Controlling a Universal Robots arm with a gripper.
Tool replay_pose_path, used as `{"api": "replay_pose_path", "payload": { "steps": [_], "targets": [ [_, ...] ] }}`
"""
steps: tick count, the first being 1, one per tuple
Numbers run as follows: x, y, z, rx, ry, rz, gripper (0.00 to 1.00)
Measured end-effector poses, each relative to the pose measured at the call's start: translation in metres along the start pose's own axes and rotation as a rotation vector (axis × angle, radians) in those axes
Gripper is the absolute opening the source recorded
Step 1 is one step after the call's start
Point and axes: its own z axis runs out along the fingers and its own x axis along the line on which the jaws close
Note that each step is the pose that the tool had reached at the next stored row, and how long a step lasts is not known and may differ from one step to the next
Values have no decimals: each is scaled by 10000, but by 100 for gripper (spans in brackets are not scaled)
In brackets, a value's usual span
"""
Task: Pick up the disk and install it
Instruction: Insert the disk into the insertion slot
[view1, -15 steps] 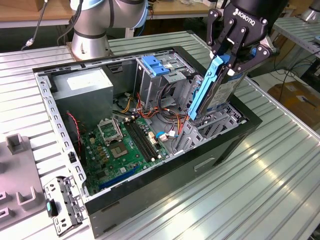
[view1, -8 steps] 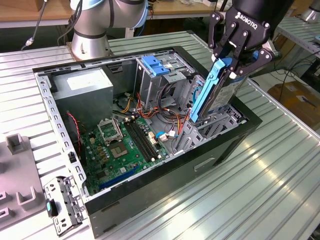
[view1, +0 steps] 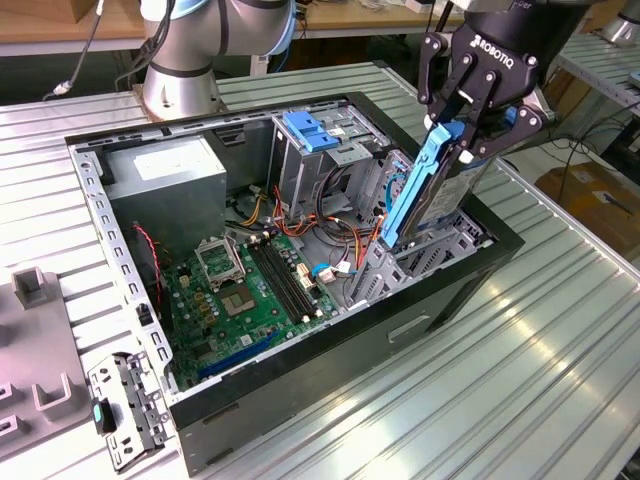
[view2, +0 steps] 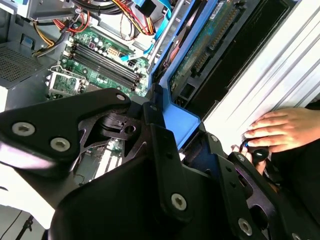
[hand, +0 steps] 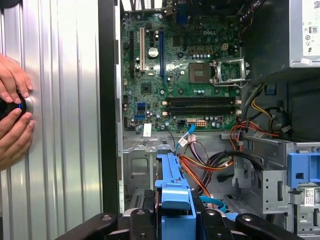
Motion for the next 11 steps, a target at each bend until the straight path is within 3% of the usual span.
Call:
{"api": "replay_pose_path", "payload": {
  "steps": [11],
  "targets": [
    [1, 18, 50, 0, 0, -3, 37]
  ]
}}
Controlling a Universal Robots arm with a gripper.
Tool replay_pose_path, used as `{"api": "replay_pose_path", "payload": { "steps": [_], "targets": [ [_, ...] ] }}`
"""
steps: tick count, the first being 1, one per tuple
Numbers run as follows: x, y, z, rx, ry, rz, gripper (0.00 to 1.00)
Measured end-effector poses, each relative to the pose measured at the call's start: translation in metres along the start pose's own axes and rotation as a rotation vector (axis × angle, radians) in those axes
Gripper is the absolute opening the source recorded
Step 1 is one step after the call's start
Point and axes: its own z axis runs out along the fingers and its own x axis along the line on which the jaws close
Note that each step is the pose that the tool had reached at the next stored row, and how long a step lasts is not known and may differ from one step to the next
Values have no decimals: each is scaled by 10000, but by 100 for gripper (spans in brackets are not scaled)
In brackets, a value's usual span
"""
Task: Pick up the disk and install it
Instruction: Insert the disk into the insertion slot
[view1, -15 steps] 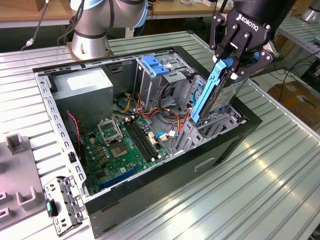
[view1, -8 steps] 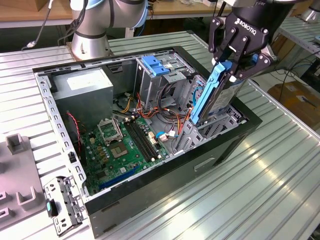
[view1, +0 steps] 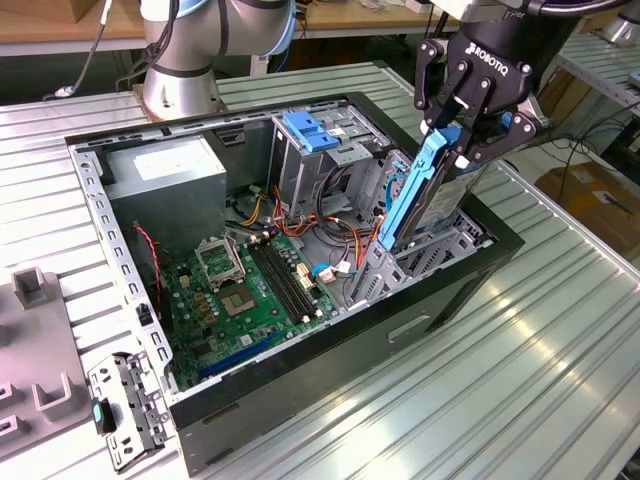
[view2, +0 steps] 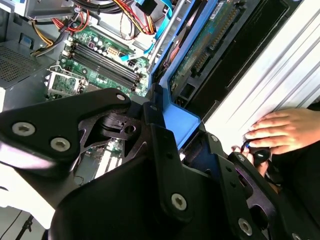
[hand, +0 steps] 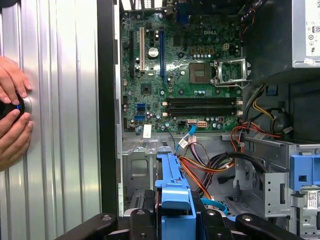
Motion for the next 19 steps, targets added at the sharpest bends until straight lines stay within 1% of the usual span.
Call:
{"api": "replay_pose_path", "payload": {
  "steps": [10, 11, 12, 13, 14, 18, 19],
  "targets": [
    [0, 0, 8, 1, -1, 0, 38],
    [0, 0, 22, 0, -2, 0, 44],
    [2, 0, 43, 1, -4, 0, 44],
    [2, 1, 58, 1, -1, 0, 51],
    [3, 1, 87, 1, 0, 1, 51],
    [4, 1, 165, 1, 0, 0, 51],
    [4, 1, 194, 2, -1, 0, 51]
  ]
}}
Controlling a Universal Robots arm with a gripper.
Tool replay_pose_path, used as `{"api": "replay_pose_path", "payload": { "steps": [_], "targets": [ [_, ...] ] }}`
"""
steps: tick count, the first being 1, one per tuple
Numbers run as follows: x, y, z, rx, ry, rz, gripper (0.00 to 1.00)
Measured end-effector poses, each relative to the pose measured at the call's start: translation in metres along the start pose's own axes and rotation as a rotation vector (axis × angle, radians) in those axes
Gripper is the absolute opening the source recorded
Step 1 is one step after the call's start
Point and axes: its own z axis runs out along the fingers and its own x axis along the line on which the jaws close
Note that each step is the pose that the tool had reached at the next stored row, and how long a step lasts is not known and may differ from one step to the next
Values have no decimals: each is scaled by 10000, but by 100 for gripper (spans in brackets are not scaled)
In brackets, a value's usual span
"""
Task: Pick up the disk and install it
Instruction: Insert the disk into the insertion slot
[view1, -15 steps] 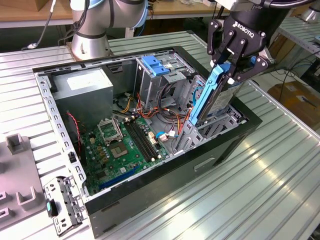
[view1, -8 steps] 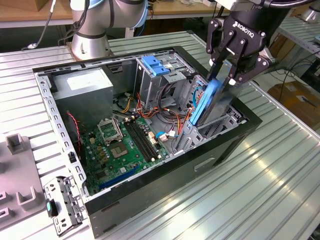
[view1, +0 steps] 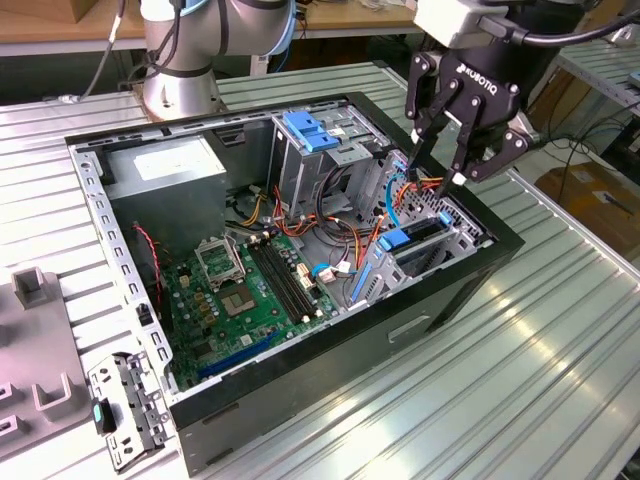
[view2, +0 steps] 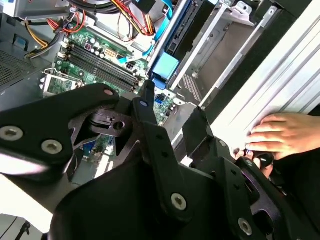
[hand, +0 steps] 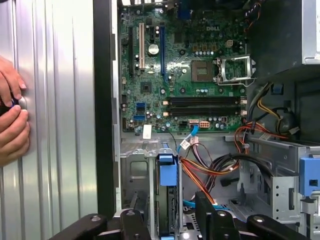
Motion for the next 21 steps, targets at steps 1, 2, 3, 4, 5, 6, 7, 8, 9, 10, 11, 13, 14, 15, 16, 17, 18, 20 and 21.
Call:
{"api": "replay_pose_path", "payload": {
  "steps": [1, 2, 3, 4, 5, 6, 7, 8, 9, 10, 11, 13, 14, 15, 16, 17, 18, 20, 21],
  "targets": [
    [0, 0, 41, -1, 1, 0, 43],
    [1, 0, 63, 0, 0, 0, 36],
    [1, 0, 82, 0, 0, 0, 30],
    [1, 0, 102, -1, 1, 0, 30],
    [1, 1, 120, 0, 1, 0, 24],
    [2, 1, 145, 0, 0, 0, 18],
    [2, 1, 160, 0, 0, 0, 18],
    [2, 1, 194, 0, 0, 0, 12],
    [2, 1, 214, -1, 0, 0, 11],
    [3, 1, 232, 0, 1, 0, 11],
    [3, 1, 261, -1, 1, 0, 11],
    [4, 2, 300, 0, 0, 0, 11],
    [4, 2, 330, -1, 1, 0, 11],
    [5, 2, 349, 0, 1, 0, 11],
    [7, 2, 368, 0, 0, 0, 11],
    [11, 2, 385, -1, 1, 0, 11],
    [16, 2, 402, -1, 2, 1, 11],
    [21, 2, 442, 0, 1, 0, 11],
    [21, 2, 458, 2, 0, 0, 11]
  ]
}}
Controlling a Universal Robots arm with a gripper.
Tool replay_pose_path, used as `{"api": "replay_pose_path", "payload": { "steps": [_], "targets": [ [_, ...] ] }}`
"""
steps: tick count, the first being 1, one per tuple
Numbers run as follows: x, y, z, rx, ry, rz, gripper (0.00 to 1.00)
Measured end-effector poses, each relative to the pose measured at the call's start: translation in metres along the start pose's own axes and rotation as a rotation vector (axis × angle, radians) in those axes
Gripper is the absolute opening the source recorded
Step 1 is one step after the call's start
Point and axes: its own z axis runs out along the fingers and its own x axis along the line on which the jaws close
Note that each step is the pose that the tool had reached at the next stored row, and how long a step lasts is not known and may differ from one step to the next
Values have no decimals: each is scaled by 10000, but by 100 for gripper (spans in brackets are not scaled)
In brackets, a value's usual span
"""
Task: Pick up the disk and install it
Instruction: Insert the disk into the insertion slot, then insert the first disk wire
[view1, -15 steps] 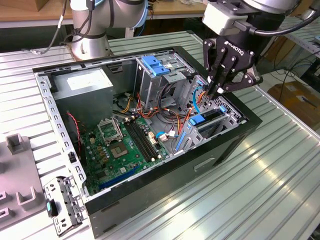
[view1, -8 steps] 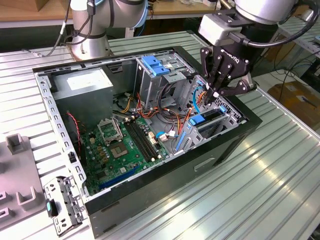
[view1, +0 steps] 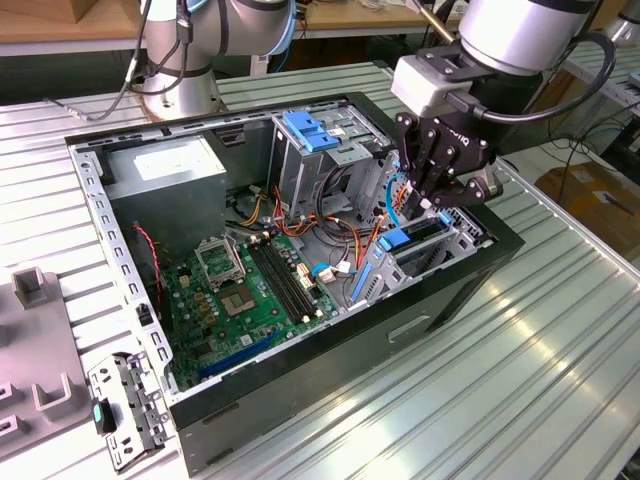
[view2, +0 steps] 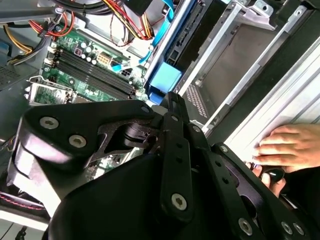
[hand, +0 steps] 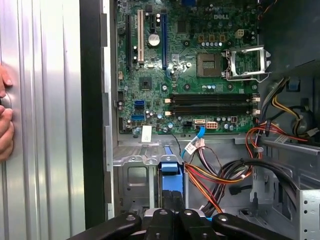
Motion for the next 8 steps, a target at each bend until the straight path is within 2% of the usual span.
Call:
{"api": "replay_pose_path", "payload": {
  "steps": [8],
  "targets": [
    [0, 0, 10, 2, 0, 0, 11]
  ]
}}
